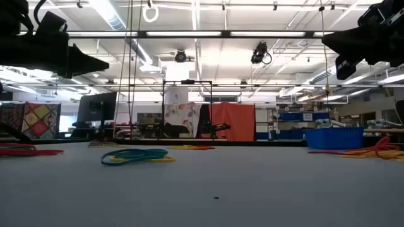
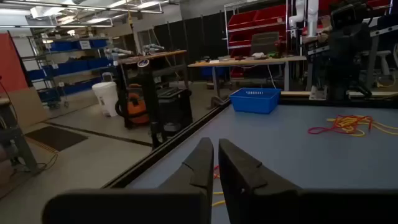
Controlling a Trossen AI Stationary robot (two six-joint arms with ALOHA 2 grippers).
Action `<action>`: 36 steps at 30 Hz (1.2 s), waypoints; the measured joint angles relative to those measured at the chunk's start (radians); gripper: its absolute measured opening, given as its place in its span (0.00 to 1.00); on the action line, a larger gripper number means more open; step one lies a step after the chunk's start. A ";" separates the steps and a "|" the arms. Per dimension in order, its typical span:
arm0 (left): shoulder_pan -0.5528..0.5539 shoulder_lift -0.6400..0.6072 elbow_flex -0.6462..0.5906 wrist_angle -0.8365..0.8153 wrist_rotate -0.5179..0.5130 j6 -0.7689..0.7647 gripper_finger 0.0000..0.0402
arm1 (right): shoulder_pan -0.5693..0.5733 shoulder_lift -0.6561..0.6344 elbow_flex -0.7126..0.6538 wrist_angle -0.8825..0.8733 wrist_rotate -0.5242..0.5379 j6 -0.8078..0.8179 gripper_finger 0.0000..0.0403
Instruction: Sort rubber bands into baskets
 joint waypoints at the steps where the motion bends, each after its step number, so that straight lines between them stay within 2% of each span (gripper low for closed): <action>1: 0.000 0.000 0.000 0.000 0.000 0.000 0.08 | 0.000 0.000 0.000 0.000 0.000 0.000 0.07; 26: 0.000 0.000 0.000 0.000 0.000 0.000 0.08 | 0.000 0.000 0.000 0.000 0.000 0.002 0.07; 36: 0.000 0.000 0.000 0.000 0.000 0.007 0.08 | 0.000 0.000 0.000 0.000 -0.008 0.384 0.07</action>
